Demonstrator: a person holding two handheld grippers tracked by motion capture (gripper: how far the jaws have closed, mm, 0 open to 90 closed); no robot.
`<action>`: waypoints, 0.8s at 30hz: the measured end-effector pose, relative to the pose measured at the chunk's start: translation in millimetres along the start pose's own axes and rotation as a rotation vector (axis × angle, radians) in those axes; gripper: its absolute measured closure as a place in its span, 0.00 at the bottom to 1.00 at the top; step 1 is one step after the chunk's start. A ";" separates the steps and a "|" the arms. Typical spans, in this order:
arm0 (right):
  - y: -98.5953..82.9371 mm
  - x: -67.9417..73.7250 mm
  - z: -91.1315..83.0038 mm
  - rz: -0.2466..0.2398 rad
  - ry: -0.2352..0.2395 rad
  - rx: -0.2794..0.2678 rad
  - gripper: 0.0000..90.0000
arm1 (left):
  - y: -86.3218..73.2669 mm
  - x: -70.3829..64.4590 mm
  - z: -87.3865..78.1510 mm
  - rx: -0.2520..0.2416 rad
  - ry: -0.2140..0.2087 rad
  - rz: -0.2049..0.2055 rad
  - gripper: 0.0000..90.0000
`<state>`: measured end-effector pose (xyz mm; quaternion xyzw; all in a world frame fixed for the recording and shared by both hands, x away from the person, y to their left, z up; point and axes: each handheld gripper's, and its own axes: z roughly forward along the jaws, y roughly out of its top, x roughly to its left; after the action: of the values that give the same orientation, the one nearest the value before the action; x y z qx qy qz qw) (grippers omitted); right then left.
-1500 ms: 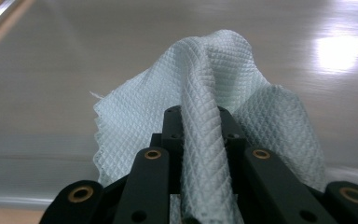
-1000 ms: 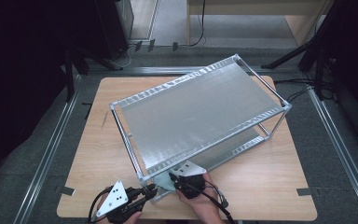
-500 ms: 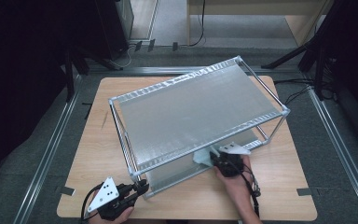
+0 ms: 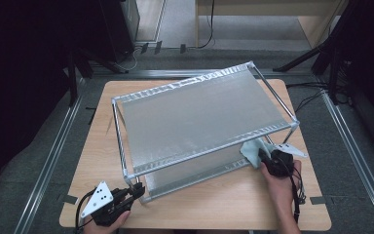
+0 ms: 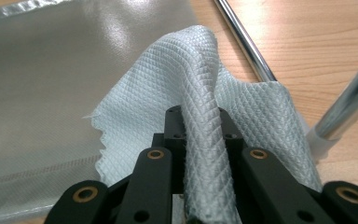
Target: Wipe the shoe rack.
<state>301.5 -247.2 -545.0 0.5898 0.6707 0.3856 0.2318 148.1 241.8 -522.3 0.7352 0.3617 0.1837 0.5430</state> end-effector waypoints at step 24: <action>-55.5 206.5 -9.8 -0.395 0.437 0.076 0.89 | 4.4 -34.5 16.8 0.011 -0.088 0.065 0.89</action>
<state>219.4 -49.7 -553.3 0.3590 0.8204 0.4257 0.1301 137.6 204.8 -519.7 0.7570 0.3144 0.1668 0.5480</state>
